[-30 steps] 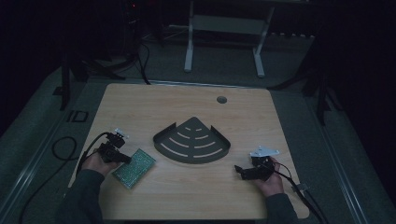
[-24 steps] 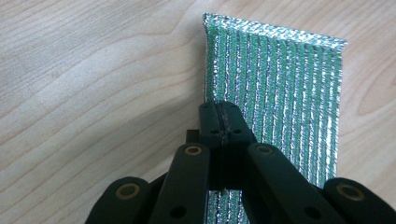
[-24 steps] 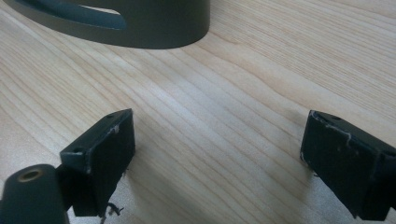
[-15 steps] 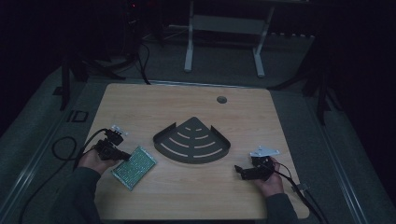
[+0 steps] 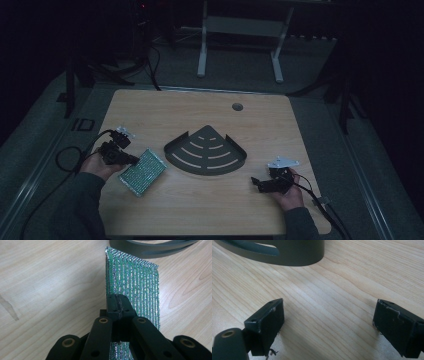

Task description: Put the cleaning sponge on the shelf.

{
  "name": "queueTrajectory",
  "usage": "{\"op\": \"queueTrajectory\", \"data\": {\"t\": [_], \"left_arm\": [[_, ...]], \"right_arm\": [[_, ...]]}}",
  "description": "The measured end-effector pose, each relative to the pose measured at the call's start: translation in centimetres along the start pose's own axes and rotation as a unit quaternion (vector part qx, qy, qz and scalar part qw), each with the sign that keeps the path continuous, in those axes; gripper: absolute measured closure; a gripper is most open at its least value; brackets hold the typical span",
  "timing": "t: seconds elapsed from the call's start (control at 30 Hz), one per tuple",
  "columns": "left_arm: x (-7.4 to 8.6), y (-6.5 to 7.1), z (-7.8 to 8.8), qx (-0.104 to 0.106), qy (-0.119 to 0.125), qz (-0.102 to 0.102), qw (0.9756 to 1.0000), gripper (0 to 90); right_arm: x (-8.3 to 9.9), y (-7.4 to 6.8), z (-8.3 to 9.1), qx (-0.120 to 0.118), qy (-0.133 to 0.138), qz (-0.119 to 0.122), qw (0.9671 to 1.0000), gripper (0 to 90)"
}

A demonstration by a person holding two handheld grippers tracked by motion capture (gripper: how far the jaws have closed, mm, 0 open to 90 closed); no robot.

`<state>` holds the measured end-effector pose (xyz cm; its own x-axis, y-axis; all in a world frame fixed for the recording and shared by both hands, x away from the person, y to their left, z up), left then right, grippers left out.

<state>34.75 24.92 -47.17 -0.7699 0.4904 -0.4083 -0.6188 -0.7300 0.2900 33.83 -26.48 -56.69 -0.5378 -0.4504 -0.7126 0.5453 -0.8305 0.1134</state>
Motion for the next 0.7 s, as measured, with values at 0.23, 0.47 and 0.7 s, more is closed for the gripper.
{"op": "queueTrajectory", "data": {"t": [0.23,0.47,0.7], "left_arm": [[-0.6,0.2,0.5,-0.004,0.001,-0.007,1.0000,90.0],[-1.5,0.5,0.9,-0.022,0.005,-0.018,0.9996,90.0],[-2.2,0.8,1.4,-0.027,0.007,-0.025,0.9993,90.0]], "right_arm": [[0.0,0.0,0.0,0.000,0.000,-0.001,1.0000,9.7],[0.0,0.0,0.0,0.000,0.000,-0.001,1.0000,9.7],[0.0,0.0,0.0,0.000,0.001,0.000,1.0000,9.7]]}}
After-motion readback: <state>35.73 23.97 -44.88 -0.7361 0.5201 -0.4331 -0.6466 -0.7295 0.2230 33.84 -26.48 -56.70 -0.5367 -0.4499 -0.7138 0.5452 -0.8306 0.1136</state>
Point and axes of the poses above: each handheld gripper's, and its own axes: z roughly backward along the jaws, x roughly out of its underside, y roughly to its right, the point moved 1 cm from there along -z, roughly forward along the jaws, and after that the axes turned 9 degrees about x, right-handed, at the moved point
